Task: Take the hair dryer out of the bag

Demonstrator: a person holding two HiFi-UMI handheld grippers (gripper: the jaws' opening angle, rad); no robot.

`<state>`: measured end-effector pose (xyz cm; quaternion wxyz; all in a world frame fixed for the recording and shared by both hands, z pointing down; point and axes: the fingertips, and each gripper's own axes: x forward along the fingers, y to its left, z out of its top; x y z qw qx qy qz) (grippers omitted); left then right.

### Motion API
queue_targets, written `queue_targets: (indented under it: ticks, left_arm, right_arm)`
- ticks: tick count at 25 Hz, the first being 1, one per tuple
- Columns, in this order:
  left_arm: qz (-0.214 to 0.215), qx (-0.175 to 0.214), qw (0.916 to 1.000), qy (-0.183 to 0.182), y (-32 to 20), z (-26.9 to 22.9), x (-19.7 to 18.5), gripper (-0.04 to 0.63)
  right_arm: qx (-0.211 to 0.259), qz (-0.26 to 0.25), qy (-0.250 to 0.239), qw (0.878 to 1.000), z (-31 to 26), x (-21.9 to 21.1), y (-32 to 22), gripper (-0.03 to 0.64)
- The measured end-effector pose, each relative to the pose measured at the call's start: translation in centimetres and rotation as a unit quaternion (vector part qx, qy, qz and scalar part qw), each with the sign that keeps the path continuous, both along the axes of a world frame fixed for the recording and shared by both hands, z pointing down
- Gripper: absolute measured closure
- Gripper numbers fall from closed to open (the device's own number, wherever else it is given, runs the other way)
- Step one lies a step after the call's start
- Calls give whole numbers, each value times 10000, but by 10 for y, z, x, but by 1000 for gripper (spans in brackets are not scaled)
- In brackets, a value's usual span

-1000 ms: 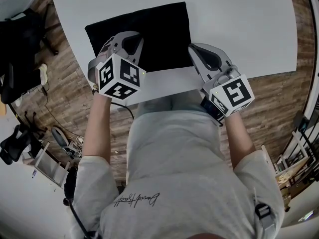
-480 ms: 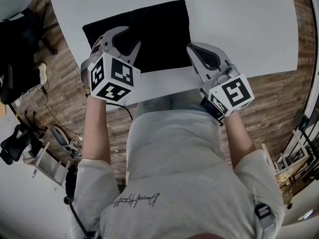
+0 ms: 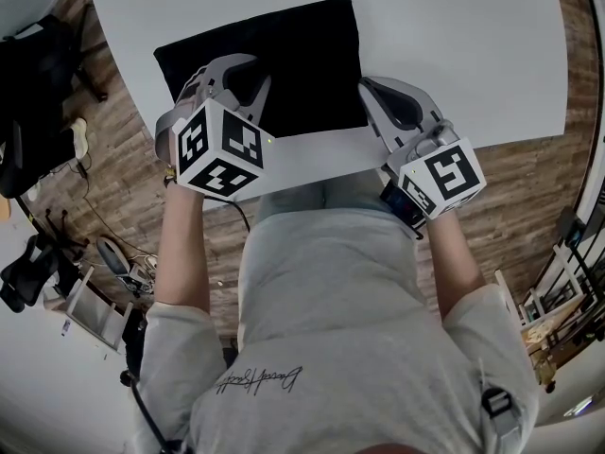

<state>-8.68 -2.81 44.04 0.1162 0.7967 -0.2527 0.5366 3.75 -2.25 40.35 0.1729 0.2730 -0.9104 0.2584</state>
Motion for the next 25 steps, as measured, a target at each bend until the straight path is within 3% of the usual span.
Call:
queue_targets:
  ticks: [3, 9, 17, 25]
  left_arm:
    - [158, 60, 9996, 239, -6, -9, 25, 447]
    - [696, -63, 9965, -463, -14, 24, 33, 416]
    - [619, -99, 9971, -428, -10, 33, 32, 563]
    - [526, -58, 9980, -342, -11, 25, 33, 583]
  right_arm:
    - [-21, 34, 19, 10000, 2, 3, 0, 595]
    - [-52, 54, 6, 10000, 2, 3, 1, 595]
    - [-93, 115, 18, 9999, 6, 10, 2, 595]
    - [-118, 98, 4, 9999, 7, 12, 1, 595]
